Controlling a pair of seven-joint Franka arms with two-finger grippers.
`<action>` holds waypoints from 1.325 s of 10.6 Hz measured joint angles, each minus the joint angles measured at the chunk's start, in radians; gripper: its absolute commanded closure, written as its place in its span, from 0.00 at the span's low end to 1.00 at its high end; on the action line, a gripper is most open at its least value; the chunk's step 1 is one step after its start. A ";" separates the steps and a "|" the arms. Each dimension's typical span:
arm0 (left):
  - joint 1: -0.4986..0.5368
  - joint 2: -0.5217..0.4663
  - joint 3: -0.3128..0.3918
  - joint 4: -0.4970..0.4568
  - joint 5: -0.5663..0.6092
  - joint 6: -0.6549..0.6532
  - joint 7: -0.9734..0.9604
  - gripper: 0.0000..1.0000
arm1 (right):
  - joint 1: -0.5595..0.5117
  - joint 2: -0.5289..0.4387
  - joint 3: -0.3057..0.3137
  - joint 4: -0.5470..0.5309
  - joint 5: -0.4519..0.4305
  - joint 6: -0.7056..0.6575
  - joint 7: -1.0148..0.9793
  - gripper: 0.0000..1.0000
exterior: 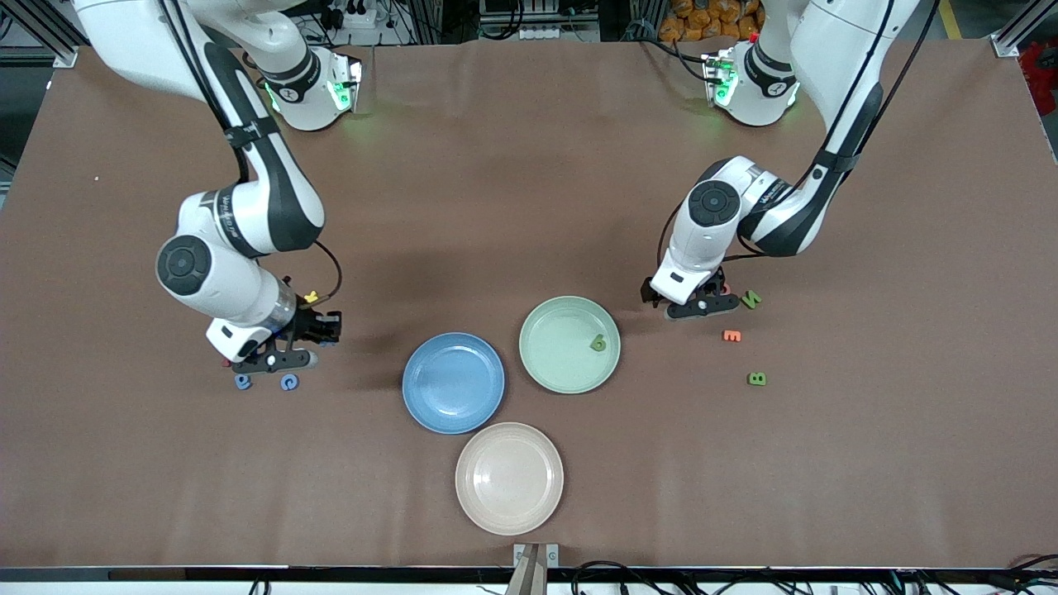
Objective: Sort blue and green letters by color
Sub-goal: 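Carry the blue x to the blue plate while the left gripper grasps green u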
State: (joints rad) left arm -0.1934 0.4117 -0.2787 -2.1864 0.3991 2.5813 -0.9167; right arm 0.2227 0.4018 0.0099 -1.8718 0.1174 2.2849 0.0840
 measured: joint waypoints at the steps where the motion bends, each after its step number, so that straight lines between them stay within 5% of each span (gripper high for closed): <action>1: 0.000 -0.001 -0.005 -0.017 0.000 0.020 0.000 0.00 | 0.023 0.030 0.000 0.040 0.002 0.000 0.052 1.00; 5: 0.000 -0.001 -0.010 -0.107 0.000 0.146 0.000 0.00 | 0.133 0.173 0.001 0.215 0.004 0.001 0.259 1.00; 11: 0.035 0.001 -0.009 -0.123 0.000 0.150 0.032 0.00 | 0.266 0.348 0.000 0.364 0.004 0.081 0.409 0.93; 12: 0.038 0.002 -0.009 -0.125 0.000 0.150 0.032 0.00 | 0.275 0.370 0.000 0.374 0.004 0.108 0.411 0.60; 13: 0.038 0.002 -0.009 -0.125 0.000 0.150 0.032 0.00 | 0.280 0.387 0.000 0.387 0.004 0.120 0.417 0.01; 14: 0.038 0.002 -0.009 -0.126 0.000 0.150 0.032 0.00 | 0.281 0.398 0.000 0.399 0.004 0.120 0.421 0.00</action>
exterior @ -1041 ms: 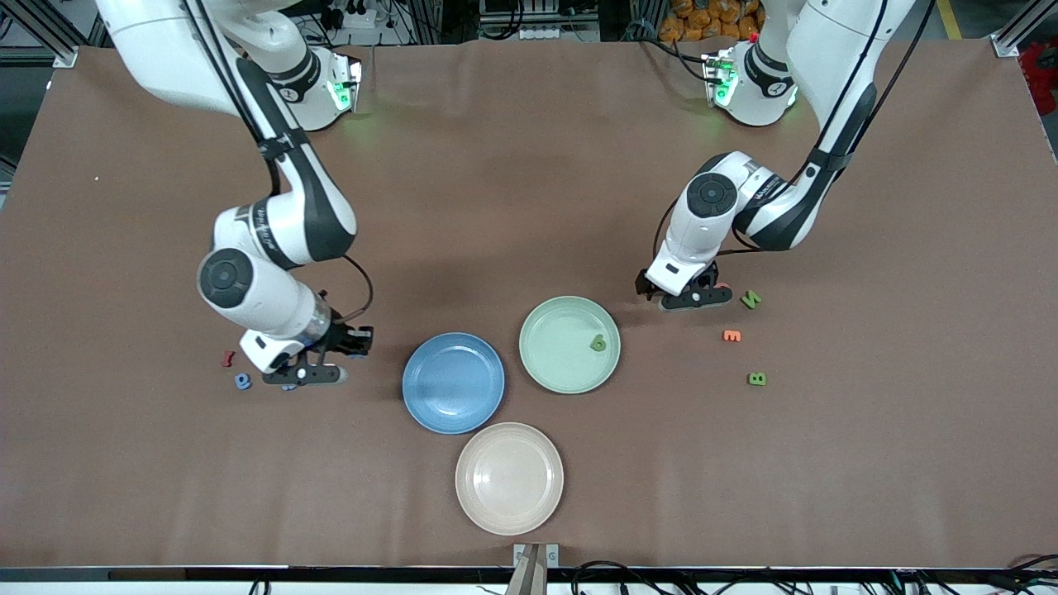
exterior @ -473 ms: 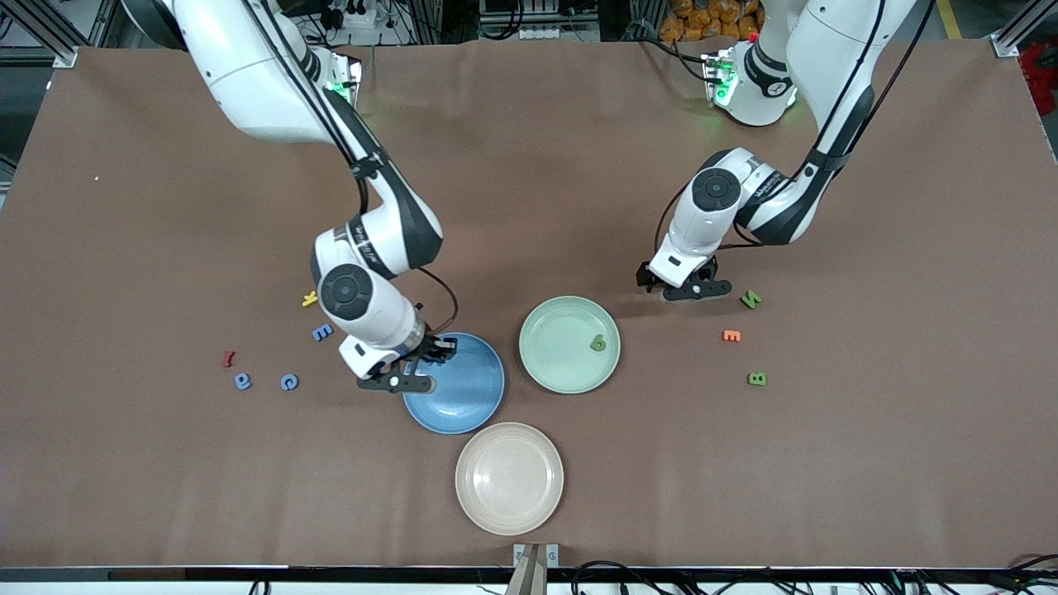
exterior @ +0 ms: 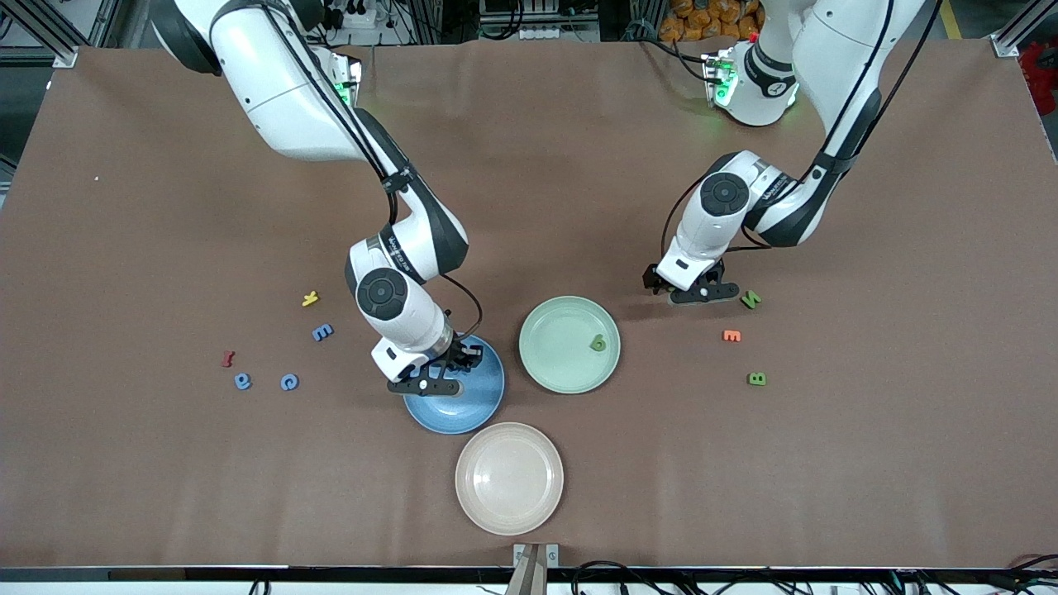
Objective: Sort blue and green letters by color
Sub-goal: 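Carry the blue x to the blue plate while the left gripper grasps green u, then release the x and move the right gripper back to the blue E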
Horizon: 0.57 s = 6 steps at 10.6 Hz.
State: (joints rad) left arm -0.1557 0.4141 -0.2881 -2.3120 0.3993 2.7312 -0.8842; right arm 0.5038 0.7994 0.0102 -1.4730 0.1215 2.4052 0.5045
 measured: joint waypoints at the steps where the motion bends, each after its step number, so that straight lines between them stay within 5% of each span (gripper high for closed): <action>1: 0.000 0.001 0.000 0.000 0.000 0.000 0.000 0.00 | 0.000 0.002 0.000 0.006 -0.003 0.000 0.000 0.00; 6: 0.000 0.005 0.000 0.000 0.000 0.000 0.025 0.00 | -0.016 -0.002 -0.022 0.036 -0.053 -0.055 -0.123 0.00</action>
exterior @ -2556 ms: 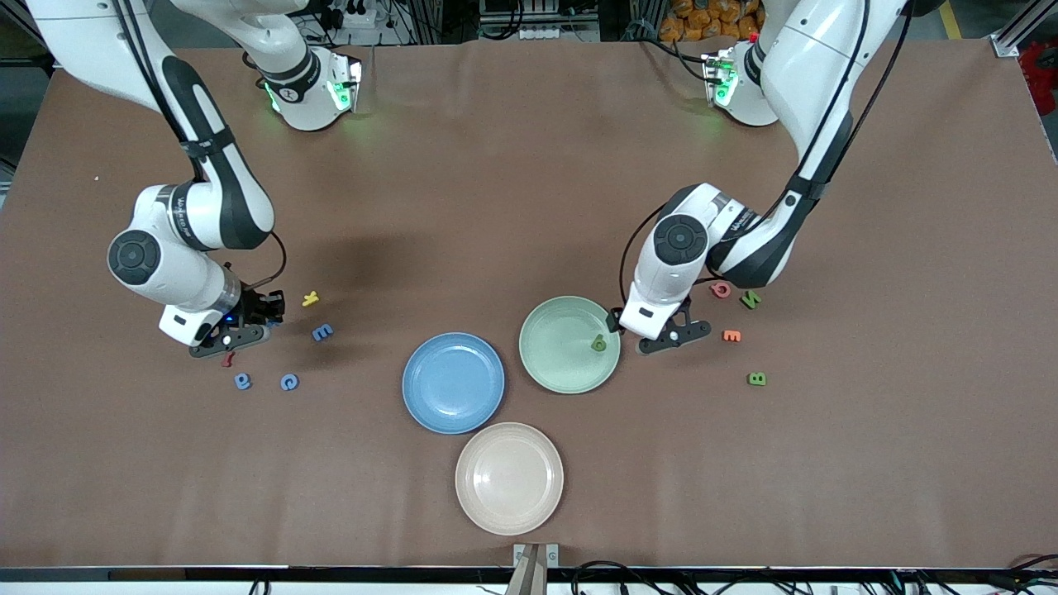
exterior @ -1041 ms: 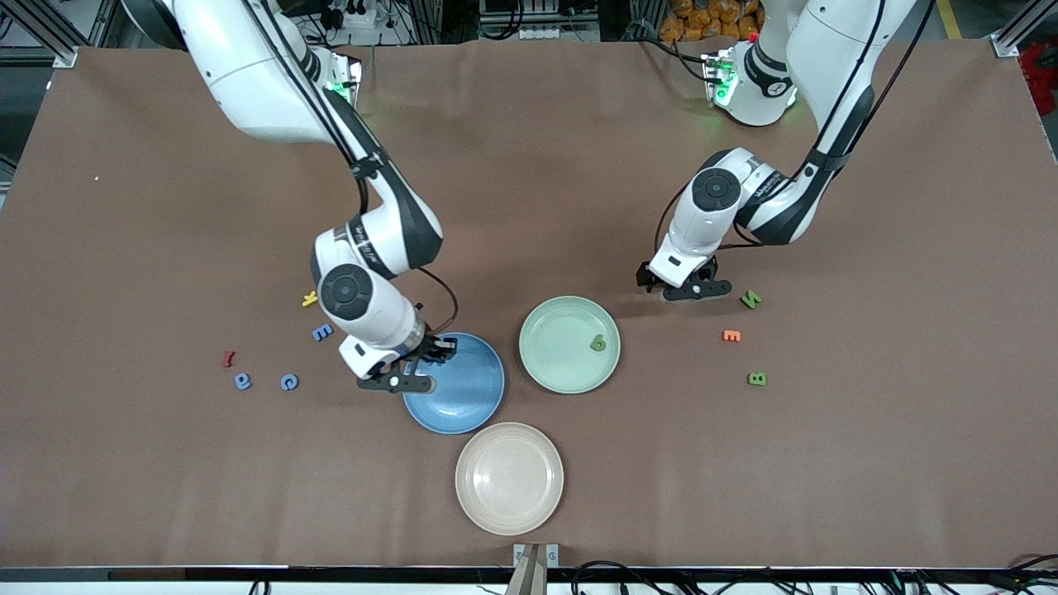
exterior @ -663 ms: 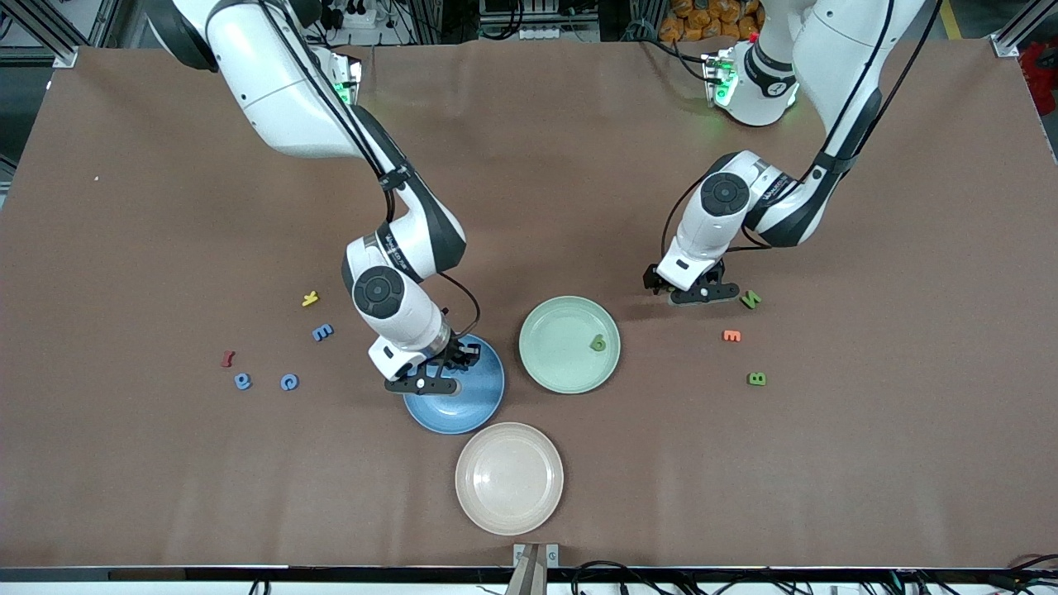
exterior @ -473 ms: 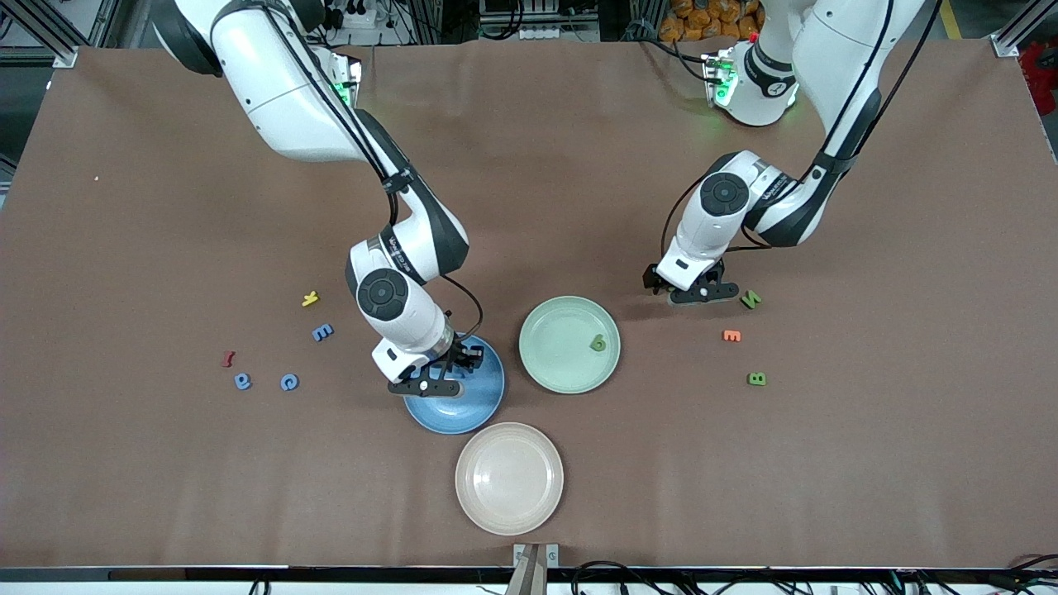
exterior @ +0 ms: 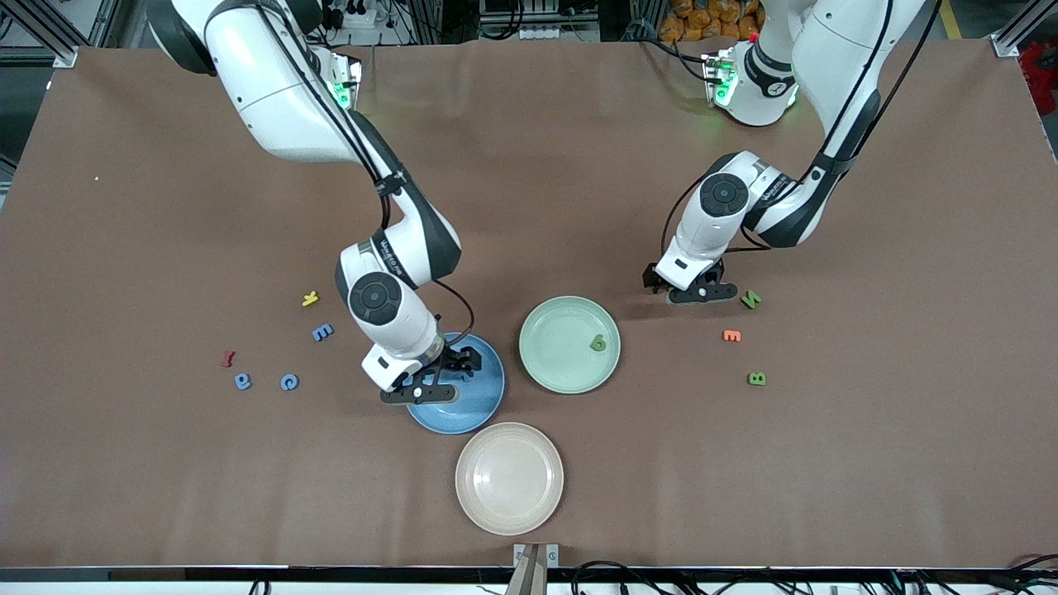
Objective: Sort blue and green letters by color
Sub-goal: 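Release the x and move the right gripper back to the blue E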
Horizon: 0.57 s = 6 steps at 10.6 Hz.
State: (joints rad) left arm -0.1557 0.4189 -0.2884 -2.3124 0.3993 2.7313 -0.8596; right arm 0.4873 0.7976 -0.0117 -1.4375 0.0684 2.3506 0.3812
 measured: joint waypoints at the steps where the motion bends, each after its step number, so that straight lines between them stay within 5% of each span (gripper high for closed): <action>1: 0.000 0.000 0.000 0.000 0.000 0.000 0.001 0.00 | -0.019 -0.005 -0.004 0.007 -0.009 -0.043 -0.073 0.00; 6: 0.000 0.001 0.000 0.000 0.000 0.000 0.002 0.00 | -0.133 -0.075 -0.027 0.020 -0.057 -0.284 -0.237 0.00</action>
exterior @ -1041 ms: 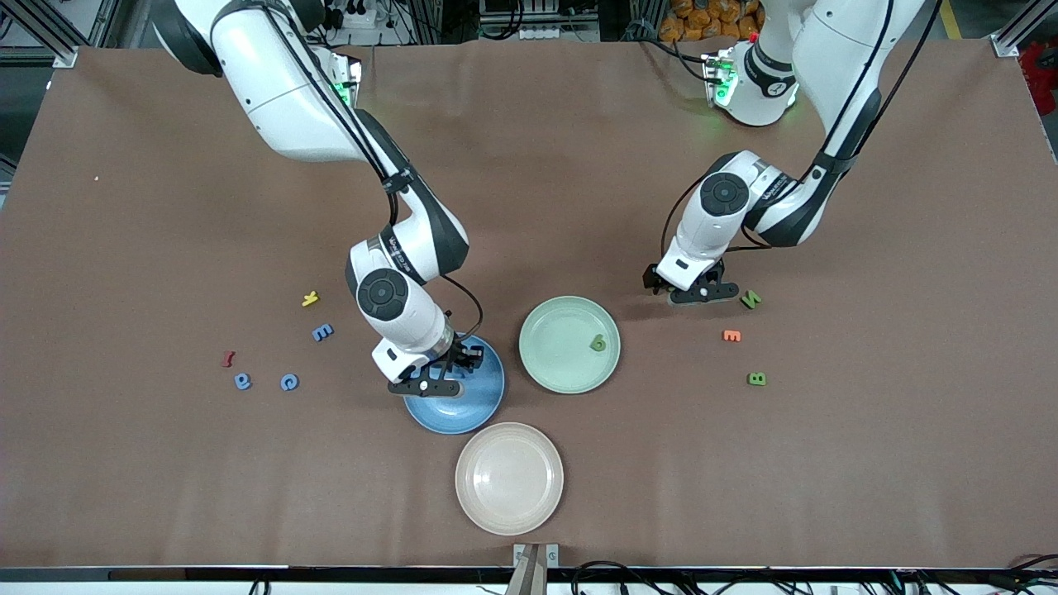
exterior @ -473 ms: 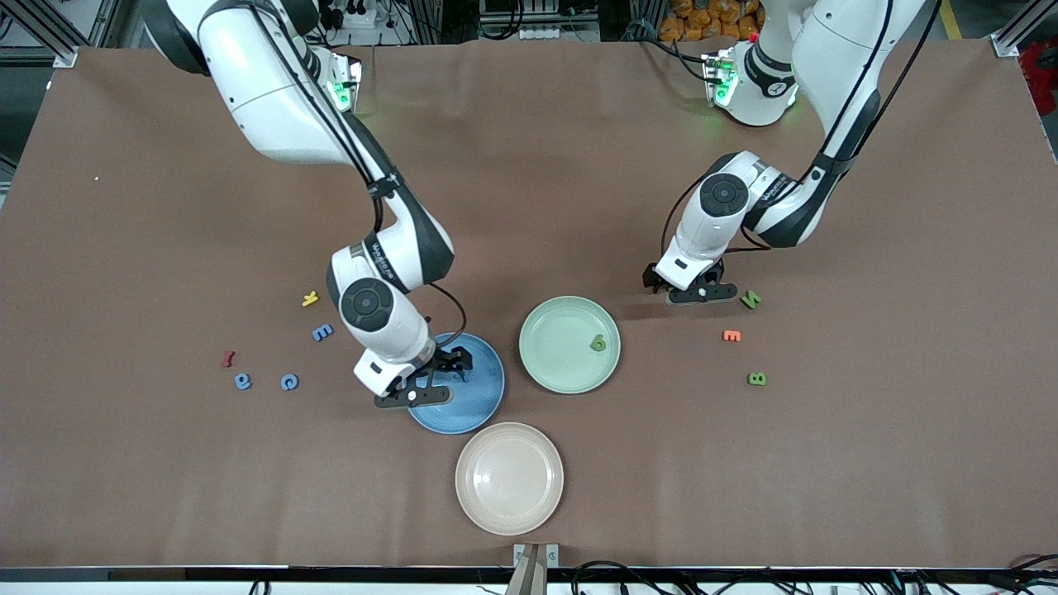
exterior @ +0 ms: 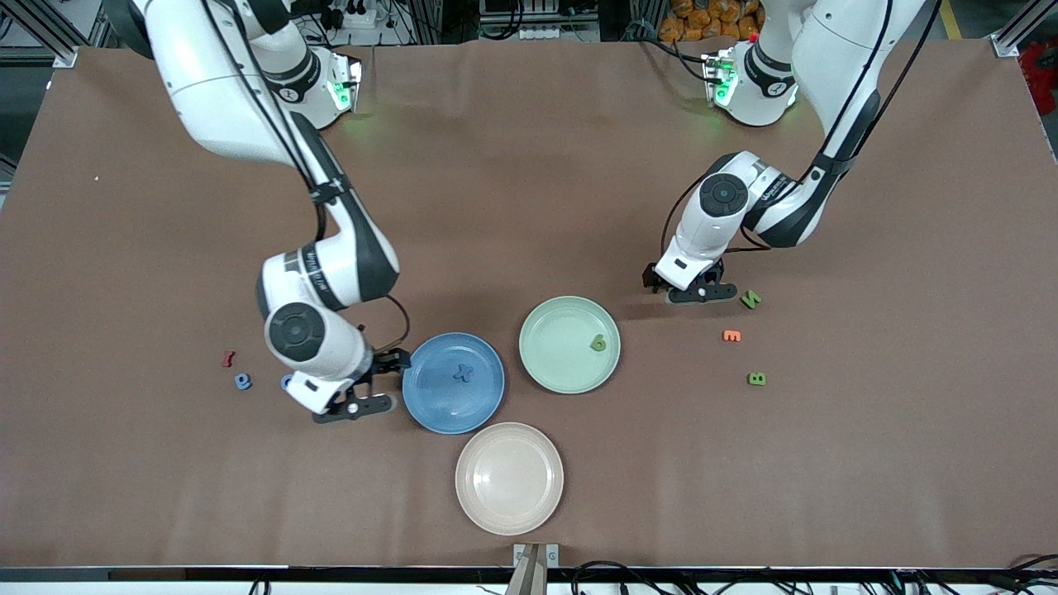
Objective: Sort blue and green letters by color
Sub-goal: 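Release the x and move the right gripper back to the blue E, then place the green u on the green plate while the right gripper grasps blue E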
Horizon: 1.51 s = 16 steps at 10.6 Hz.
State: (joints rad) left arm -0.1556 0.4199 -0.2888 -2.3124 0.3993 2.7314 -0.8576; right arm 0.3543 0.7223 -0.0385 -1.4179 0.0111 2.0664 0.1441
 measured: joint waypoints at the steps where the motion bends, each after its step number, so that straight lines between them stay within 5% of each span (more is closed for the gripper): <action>1: 0.000 0.000 0.000 0.000 0.000 0.000 0.000 0.52 | -0.031 -0.017 -0.002 0.000 -0.001 -0.032 0.000 0.00; 2: 0.000 0.000 0.000 0.000 0.000 0.000 0.000 1.00 | -0.061 -0.035 -0.004 -0.001 -0.002 -0.052 0.000 0.00; 7: -0.001 -0.005 -0.006 0.002 0.000 0.008 0.000 1.00 | -0.185 -0.103 -0.007 -0.079 -0.002 -0.036 0.235 0.00; 12: 0.000 -0.006 -0.007 0.012 0.000 0.014 -0.015 1.00 | -0.185 -0.210 -0.001 -0.329 -0.002 0.167 0.710 0.00; 16: 0.001 -0.008 -0.033 0.137 -0.003 0.020 -0.147 1.00 | -0.170 -0.234 0.008 -0.441 -0.008 0.268 0.923 0.00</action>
State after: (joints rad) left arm -0.1550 0.4119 -0.3222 -2.1754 0.3968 2.7516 -1.0044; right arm 0.1840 0.4884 -0.0300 -1.8593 0.0034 2.3344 1.0673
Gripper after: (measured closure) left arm 0.727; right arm 0.000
